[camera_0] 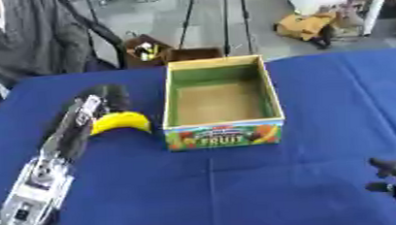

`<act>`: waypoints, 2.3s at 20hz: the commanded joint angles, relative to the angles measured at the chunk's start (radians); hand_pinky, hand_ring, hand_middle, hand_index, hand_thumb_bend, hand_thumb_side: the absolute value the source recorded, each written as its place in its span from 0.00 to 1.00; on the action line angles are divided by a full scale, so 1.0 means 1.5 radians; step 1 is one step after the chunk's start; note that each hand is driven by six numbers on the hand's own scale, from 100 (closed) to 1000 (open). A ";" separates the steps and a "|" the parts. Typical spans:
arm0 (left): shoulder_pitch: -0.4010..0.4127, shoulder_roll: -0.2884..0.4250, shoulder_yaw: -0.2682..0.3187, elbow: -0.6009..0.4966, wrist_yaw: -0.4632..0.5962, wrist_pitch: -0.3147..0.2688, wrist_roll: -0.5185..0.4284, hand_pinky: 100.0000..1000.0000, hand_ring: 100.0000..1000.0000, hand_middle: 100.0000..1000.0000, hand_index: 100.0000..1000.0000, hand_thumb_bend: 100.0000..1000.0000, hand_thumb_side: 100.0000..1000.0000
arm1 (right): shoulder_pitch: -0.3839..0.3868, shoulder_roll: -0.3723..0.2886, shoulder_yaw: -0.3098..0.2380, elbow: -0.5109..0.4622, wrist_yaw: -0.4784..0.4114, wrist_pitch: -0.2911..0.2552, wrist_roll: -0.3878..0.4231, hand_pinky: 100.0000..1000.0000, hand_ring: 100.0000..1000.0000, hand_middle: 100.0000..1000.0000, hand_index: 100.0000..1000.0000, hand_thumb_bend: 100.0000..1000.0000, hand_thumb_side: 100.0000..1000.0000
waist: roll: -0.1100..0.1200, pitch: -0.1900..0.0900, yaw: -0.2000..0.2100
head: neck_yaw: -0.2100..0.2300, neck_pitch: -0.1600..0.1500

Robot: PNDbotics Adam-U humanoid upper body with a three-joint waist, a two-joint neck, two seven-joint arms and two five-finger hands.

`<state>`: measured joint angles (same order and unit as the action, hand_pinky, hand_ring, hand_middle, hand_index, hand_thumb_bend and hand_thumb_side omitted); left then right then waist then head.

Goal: Pick up objects on the table and place them in the box.

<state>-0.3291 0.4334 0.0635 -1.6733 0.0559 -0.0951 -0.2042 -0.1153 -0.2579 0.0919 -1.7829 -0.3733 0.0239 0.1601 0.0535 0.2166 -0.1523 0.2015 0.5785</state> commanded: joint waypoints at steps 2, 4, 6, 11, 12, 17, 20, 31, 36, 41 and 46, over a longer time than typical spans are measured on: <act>-0.030 0.082 0.013 0.022 -0.045 0.001 -0.034 0.73 0.69 0.63 0.75 0.00 0.64 | -0.005 -0.009 -0.004 -0.012 0.001 0.000 0.000 0.61 0.92 0.49 0.59 0.00 0.72 | 0.000 -0.012 -0.001 | 0.000 -0.003; -0.047 0.118 0.013 0.049 -0.068 0.000 -0.057 0.74 0.69 0.63 0.75 0.00 0.53 | -0.005 -0.009 -0.004 -0.012 0.001 0.000 0.001 0.61 0.92 0.49 0.59 0.00 0.71 | 0.000 -0.012 -0.002 | 0.000 -0.004; -0.064 0.148 0.013 0.078 -0.091 -0.003 -0.079 0.75 0.69 0.62 0.75 0.00 0.44 | -0.005 -0.009 -0.003 -0.012 0.001 0.000 0.002 0.61 0.92 0.49 0.59 0.00 0.71 | -0.001 -0.012 -0.003 | 0.002 -0.005; -0.122 0.214 -0.007 0.163 -0.146 -0.010 -0.121 0.77 0.69 0.63 0.77 0.13 0.23 | -0.005 -0.012 -0.002 -0.014 0.000 0.000 0.003 0.61 0.92 0.49 0.59 0.00 0.71 | -0.002 -0.014 -0.004 | 0.005 -0.005; -0.135 0.224 -0.015 0.181 -0.157 -0.012 -0.125 0.78 0.69 0.63 0.78 0.19 0.21 | -0.004 -0.012 -0.001 -0.014 0.000 0.001 0.004 0.61 0.92 0.49 0.59 0.00 0.71 | -0.002 -0.015 -0.005 | 0.005 -0.005; -0.215 0.246 -0.071 0.268 -0.215 -0.003 -0.138 0.78 0.67 0.62 0.78 0.33 0.17 | -0.004 -0.013 0.002 -0.013 -0.001 0.002 0.007 0.61 0.92 0.49 0.59 0.00 0.71 | -0.004 -0.017 -0.010 | 0.009 -0.006; -0.254 0.235 -0.102 0.323 -0.249 0.008 -0.134 0.78 0.67 0.63 0.78 0.39 0.22 | -0.003 -0.013 0.003 -0.013 -0.001 0.002 0.008 0.61 0.92 0.49 0.59 0.00 0.71 | -0.004 -0.018 -0.013 | 0.011 -0.006; -0.324 0.182 -0.149 0.508 -0.371 0.006 -0.048 0.75 0.59 0.56 0.74 0.46 0.17 | -0.002 -0.014 0.005 -0.012 0.002 0.003 0.010 0.61 0.92 0.49 0.59 0.00 0.71 | -0.003 -0.017 -0.019 | 0.013 -0.002; -0.324 0.168 -0.146 0.540 -0.429 -0.001 0.002 0.75 0.58 0.55 0.73 0.44 0.12 | -0.001 -0.014 0.006 -0.011 0.002 0.003 0.011 0.61 0.92 0.49 0.59 0.00 0.71 | -0.003 -0.018 -0.018 | 0.011 -0.002; -0.325 0.161 -0.133 0.551 -0.493 -0.016 -0.001 0.75 0.59 0.56 0.74 0.45 0.13 | -0.001 -0.015 0.006 -0.011 0.002 0.003 0.011 0.61 0.93 0.49 0.59 0.00 0.71 | -0.004 -0.018 -0.019 | 0.011 -0.003; -0.324 0.151 -0.112 0.552 -0.558 -0.030 -0.018 0.76 0.61 0.58 0.75 0.44 0.17 | -0.002 -0.015 0.006 -0.011 0.001 0.003 0.010 0.61 0.93 0.49 0.59 0.00 0.71 | -0.004 -0.018 -0.019 | 0.011 -0.004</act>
<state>-0.7936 0.6395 -0.1249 -0.8374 -0.7555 -0.1331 -0.2275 -0.1133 -0.2598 0.1046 -1.7829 -0.3708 0.0308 0.1723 0.0500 0.2073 -0.1801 0.2182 0.5785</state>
